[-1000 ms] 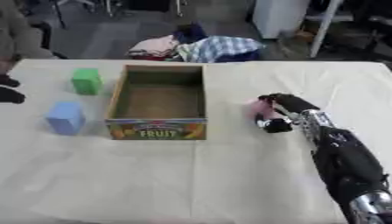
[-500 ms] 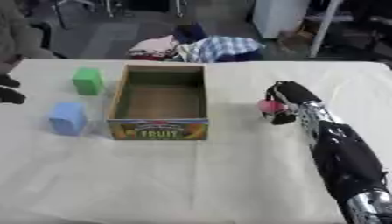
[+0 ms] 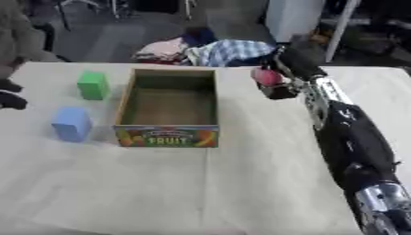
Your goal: Pick up objects on the table and place them in the box.
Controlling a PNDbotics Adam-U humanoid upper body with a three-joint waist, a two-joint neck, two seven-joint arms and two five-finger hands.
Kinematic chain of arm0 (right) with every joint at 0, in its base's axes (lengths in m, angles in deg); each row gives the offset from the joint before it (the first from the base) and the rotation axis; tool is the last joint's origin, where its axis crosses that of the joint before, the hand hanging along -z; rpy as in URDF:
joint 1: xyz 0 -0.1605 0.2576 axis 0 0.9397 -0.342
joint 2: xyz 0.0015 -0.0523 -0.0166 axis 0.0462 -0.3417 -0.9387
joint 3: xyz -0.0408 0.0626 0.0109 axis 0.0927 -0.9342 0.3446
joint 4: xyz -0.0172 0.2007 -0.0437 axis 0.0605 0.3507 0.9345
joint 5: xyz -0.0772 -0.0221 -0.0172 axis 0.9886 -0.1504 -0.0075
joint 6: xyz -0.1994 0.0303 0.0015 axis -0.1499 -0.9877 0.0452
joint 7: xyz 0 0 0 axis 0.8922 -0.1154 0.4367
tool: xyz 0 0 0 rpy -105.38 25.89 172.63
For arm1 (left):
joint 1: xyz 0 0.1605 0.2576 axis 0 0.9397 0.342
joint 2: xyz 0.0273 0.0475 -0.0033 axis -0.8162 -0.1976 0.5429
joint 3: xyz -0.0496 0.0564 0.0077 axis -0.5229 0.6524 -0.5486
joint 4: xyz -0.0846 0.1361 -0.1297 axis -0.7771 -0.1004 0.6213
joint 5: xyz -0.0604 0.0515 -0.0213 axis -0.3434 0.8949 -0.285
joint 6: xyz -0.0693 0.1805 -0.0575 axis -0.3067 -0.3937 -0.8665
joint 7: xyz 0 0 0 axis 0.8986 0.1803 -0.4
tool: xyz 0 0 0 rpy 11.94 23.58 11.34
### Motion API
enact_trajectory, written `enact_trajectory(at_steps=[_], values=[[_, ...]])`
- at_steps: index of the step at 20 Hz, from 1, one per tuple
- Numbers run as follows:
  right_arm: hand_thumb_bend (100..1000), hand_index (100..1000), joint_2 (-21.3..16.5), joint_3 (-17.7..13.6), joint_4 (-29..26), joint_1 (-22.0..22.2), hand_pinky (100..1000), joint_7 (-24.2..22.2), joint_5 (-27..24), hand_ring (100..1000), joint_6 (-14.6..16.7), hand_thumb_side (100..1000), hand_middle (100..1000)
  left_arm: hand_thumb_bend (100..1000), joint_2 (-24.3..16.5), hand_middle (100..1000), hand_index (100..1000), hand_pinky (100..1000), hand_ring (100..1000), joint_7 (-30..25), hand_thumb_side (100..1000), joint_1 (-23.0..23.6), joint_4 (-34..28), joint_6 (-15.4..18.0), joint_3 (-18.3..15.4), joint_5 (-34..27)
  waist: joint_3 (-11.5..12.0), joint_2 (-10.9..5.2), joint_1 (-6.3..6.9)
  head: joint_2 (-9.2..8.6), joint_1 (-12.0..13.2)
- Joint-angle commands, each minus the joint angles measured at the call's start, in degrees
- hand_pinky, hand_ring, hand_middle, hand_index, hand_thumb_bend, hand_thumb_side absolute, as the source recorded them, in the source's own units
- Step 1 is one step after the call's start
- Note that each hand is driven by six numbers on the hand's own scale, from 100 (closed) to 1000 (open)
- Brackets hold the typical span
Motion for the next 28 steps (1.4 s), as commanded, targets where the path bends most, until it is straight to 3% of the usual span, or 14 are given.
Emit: enact_trajectory(at_steps=[1, 8, 15, 18, 19, 20, 21, 23, 25, 28], values=[[100, 524, 1.9, -0.1, -2.1, -2.6, 515, -2.0, -1.6, 553, -0.2, 100, 326, 130, -0.8, 706, 808, 723, 682, -0.6, 813, -1.2, -0.8, 0.0, 0.3, -0.6, 0.5, -0.63, 0.34, 0.28, -0.6], [100, 588, 7.9, -1.0, -1.6, -4.0, 529, -4.0, 2.1, 566, -2.0, 100, 381, 130, -0.4, 707, 808, 723, 683, -1.9, 810, -2.7, -0.8, -0.3, 1.4, -1.6, 2.8, -0.54, 0.88, 0.28, -2.1], [100, 760, 13.2, -1.0, -0.2, -1.7, 559, -4.8, 7.7, 607, -2.9, 100, 503, 128, -0.1, 708, 808, 723, 685, -2.4, 811, -3.4, -1.0, -0.4, 1.8, -2.2, 3.9, -0.36, 1.37, 0.28, -2.8], [100, 793, 14.5, -0.6, 0.5, -0.6, 568, -4.7, 10.2, 619, -2.5, 105, 540, 129, -0.1, 708, 808, 723, 685, -2.6, 812, -3.5, -0.9, -0.4, 1.9, -2.1, 4.0, -0.27, 1.39, 0.28, -2.9], [100, 842, 14.8, -0.5, 0.7, -0.2, 585, -4.6, 10.8, 645, -2.3, 242, 587, 128, -0.1, 708, 808, 723, 685, -2.6, 813, -3.5, -0.9, -0.4, 2.0, -2.1, 4.0, -0.26, 1.39, 0.28, -2.9], [100, 867, 14.9, -0.3, 1.0, 0.0, 593, -4.6, 11.5, 659, -2.2, 296, 616, 128, -0.1, 708, 808, 723, 685, -2.7, 813, -3.5, -0.8, -0.4, 2.0, -2.1, 4.0, -0.26, 1.39, 0.28, -2.9], [100, 910, 15.0, -0.2, 1.2, 0.2, 614, -4.6, 12.3, 694, -2.1, 442, 685, 127, -0.2, 708, 808, 723, 685, -2.7, 814, -3.5, -0.8, -0.3, 2.0, -2.0, 4.0, -0.26, 1.39, 0.28, -2.9], [100, 975, 15.0, -0.1, 1.3, 0.4, 669, -4.5, 13.4, 764, -1.7, 628, 810, 127, -0.3, 709, 808, 722, 686, -2.7, 815, -3.4, -0.8, -0.3, 2.0, -1.9, 4.0, -0.29, 1.38, 0.28, -2.8], [100, 1000, 14.7, 0.2, 1.0, 0.3, 713, -4.8, 14.3, 814, -1.1, 747, 890, 125, -0.5, 709, 808, 722, 686, -2.7, 816, -3.3, -0.7, -0.2, 2.0, -1.8, 3.9, -0.31, 1.32, 0.28, -2.7], [100, 1000, 13.8, 0.6, 0.2, 0.0, 746, -6.0, 14.8, 850, -0.4, 841, 944, 123, -0.9, 710, 809, 723, 687, -2.5, 816, -3.3, -0.4, -0.1, 2.0, -1.6, 3.8, -0.40, 1.19, 0.28, -2.6]])
